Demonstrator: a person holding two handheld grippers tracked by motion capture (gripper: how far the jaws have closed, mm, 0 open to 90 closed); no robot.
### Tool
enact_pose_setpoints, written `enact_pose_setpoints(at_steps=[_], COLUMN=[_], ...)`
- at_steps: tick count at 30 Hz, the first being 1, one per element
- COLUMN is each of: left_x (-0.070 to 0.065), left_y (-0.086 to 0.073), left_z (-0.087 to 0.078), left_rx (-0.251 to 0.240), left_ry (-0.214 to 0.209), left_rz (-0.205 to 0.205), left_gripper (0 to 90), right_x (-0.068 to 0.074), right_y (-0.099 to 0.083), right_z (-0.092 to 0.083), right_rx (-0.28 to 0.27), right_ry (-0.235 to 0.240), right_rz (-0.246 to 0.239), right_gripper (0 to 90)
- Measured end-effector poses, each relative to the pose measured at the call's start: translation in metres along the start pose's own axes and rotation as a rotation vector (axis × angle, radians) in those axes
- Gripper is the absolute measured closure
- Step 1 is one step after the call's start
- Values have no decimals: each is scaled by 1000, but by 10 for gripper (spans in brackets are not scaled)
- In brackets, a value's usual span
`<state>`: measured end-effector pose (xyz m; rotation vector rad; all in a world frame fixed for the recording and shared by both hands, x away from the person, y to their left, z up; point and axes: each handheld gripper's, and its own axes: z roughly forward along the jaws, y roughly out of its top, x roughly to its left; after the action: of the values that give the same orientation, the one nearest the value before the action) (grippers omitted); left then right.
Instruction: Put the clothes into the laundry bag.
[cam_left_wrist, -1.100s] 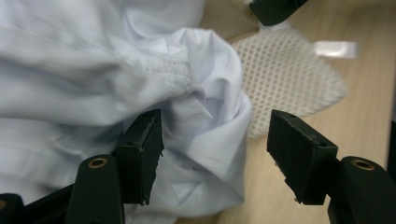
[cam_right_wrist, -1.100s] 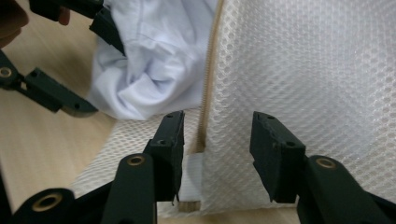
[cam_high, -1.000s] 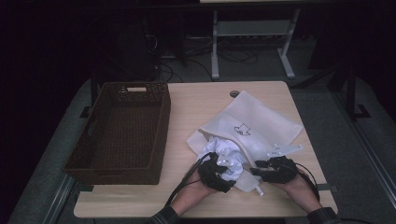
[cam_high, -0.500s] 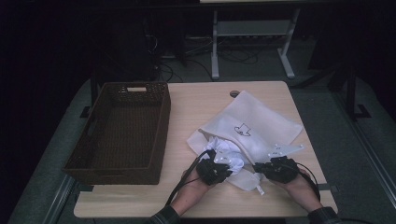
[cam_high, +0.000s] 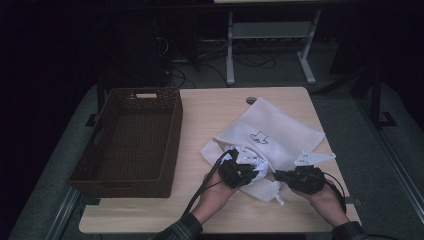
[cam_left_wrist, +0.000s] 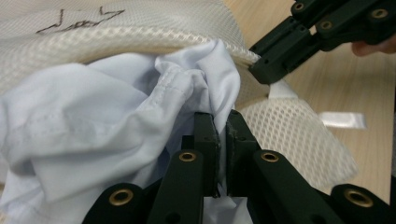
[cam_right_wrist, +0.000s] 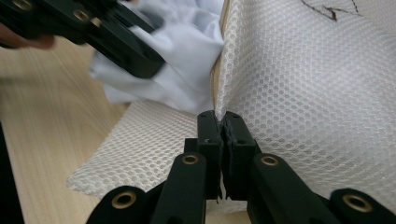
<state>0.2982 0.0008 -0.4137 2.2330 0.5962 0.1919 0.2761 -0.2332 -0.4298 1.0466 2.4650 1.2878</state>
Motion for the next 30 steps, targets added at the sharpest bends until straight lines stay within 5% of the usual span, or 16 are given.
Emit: enact_pose_setpoints(at_steps=[9, 16, 23, 30], left_x=[0, 0, -3, 7], left_y=[12, 9, 5, -3], left_z=[24, 35, 11, -25], left_rx=[10, -15, -31, -49], left_ry=[21, -15, -47, -16], left_rz=[-21, -40, -32, -27], left_gripper=[856, 770, 581, 552], right_x=[-1, -3, -3, -4], right_y=[3, 2, 1, 1], right_z=[-7, -7, -7, -6], right_rx=[-35, -35, -36, -28], right_ry=[14, 13, 18, 18], right_rz=[6, 7, 7, 6], right_gripper=[864, 863, 862, 862])
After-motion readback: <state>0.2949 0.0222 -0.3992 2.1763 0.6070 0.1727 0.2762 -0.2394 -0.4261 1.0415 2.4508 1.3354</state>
